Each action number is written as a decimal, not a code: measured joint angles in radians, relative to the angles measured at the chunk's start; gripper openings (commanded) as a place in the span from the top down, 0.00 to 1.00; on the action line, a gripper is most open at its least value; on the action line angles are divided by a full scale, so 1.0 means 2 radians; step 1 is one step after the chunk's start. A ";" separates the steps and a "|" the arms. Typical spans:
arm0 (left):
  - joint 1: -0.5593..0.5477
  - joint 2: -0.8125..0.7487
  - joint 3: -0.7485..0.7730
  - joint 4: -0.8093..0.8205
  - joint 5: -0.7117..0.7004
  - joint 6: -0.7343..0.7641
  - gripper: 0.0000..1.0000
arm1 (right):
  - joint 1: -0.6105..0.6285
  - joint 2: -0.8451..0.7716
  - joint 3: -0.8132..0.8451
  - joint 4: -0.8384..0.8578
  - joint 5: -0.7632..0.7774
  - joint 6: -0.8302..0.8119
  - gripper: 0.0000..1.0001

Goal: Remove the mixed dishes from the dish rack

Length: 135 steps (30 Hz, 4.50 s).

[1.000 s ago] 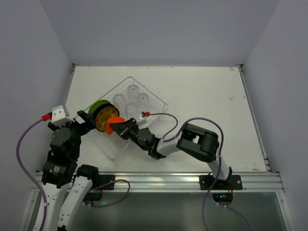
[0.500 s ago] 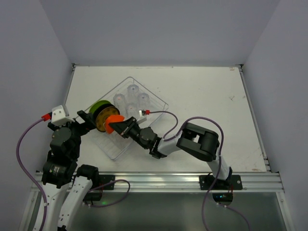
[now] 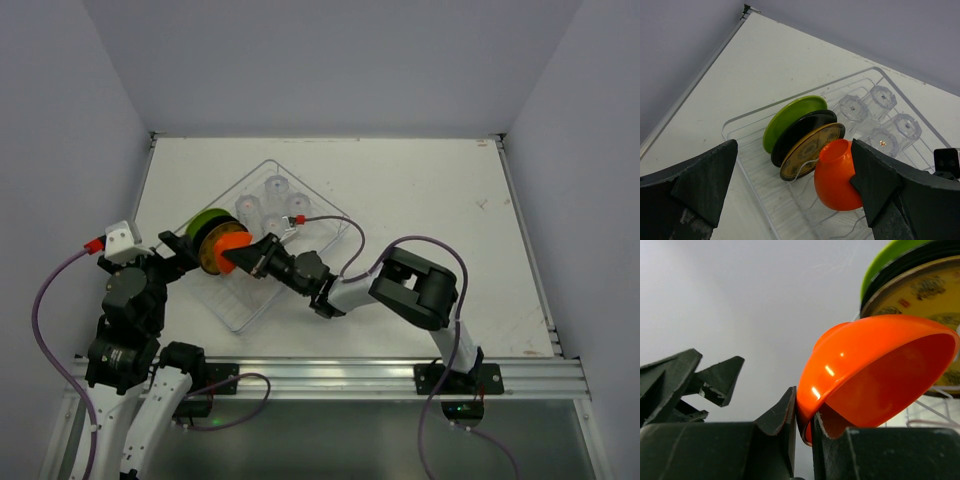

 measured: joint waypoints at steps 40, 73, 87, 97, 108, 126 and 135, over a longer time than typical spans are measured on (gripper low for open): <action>-0.137 0.390 0.288 -0.050 0.375 -0.013 0.00 | 0.057 -0.505 -0.048 -0.916 0.094 -0.583 1.00; -0.402 0.682 0.446 -0.098 0.254 -0.030 0.25 | 0.166 -0.583 -0.080 -1.064 0.271 -0.685 1.00; -0.416 0.715 0.461 -0.095 0.233 -0.020 1.00 | 0.180 -0.562 -0.076 -1.032 0.297 -0.688 0.48; -0.408 0.715 0.458 -0.070 0.211 -0.033 1.00 | 0.177 -0.640 -0.083 -1.030 0.307 -0.621 0.01; -0.381 0.807 0.509 -0.041 0.215 -0.038 1.00 | 0.176 -0.833 -0.064 -0.971 0.335 -0.566 0.01; -0.251 1.087 0.789 -0.038 0.265 -0.038 0.98 | 0.174 -0.864 -0.057 -0.920 0.461 -0.459 0.01; -0.251 1.114 0.814 -0.035 0.262 -0.025 0.91 | 0.174 -0.864 -0.058 -0.943 0.459 -0.422 0.01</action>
